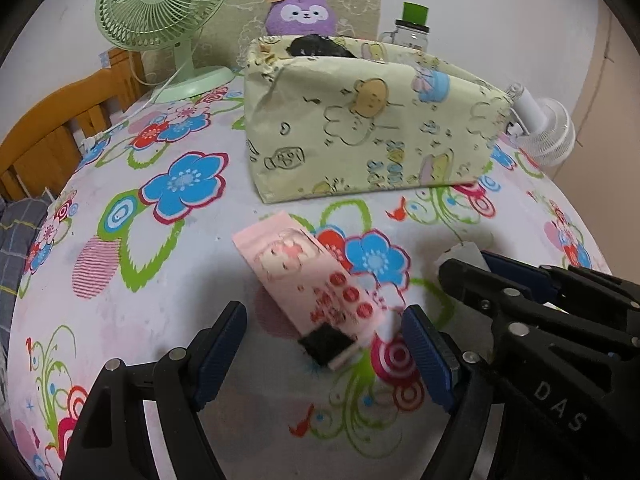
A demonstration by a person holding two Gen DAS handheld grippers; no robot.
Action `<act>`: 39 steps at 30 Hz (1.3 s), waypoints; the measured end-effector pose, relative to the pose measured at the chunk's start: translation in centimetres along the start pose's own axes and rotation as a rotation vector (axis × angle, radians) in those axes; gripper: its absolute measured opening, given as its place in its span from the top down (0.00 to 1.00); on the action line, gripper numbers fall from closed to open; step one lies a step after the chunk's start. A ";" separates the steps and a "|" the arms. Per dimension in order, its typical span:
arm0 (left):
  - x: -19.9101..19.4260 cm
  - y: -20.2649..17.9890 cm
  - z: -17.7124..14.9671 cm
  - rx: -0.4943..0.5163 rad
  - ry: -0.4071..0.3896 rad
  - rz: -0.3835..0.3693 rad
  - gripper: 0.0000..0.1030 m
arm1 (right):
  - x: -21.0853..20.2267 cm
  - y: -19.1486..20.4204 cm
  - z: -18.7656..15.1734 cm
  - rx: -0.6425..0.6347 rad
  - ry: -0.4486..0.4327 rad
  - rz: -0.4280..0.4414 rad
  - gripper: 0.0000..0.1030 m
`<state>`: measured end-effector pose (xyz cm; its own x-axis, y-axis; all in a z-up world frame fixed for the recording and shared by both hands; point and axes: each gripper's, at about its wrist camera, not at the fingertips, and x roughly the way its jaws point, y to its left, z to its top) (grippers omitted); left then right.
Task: Organize soft objects
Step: 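Grasp the pink card with the left tool while the right tool grasps the white-beige roll, then lift the pink card with the left tool while the right tool carries the roll over the fabric box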
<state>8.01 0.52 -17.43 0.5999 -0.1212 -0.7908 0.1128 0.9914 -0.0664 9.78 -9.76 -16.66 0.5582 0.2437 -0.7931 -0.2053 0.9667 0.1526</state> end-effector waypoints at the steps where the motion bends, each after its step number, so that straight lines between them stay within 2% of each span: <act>1: 0.1 0.1 0.2 -0.005 -0.002 0.003 0.22 | 0.1 -0.2 0.3 0.009 -0.003 0.001 0.74; 6: 0.7 0.4 1.2 -0.024 0.000 0.003 0.22 | 0.6 -0.5 1.1 0.009 -0.005 0.001 0.74; 11: 1.3 0.1 1.8 -0.022 -0.006 0.003 0.30 | 1.0 -0.8 1.6 0.013 -0.005 -0.003 0.74; 13: 1.5 0.0 2.0 -0.017 -0.010 0.005 0.41 | 1.2 -0.9 1.8 0.017 -0.003 -0.005 0.74; 16: 1.6 -0.1 2.1 -0.021 -0.023 0.033 0.50 | 1.5 -1.2 2.0 0.021 -0.001 -0.004 0.74; 25: 1.7 0.1 2.2 -0.025 -0.039 0.056 0.58 | 2.0 -0.9 2.3 0.018 0.001 0.005 0.73; 39: 0.8 -1.6 2.1 -0.002 -0.046 0.022 0.60 | 0.6 -1.4 1.7 0.023 -0.024 -0.005 0.73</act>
<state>9.93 -1.31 -16.67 0.6378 -0.1019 -0.7634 0.0979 0.9939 -0.0510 11.75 -10.85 -16.36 0.5787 0.2408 -0.7792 -0.1844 0.9693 0.1626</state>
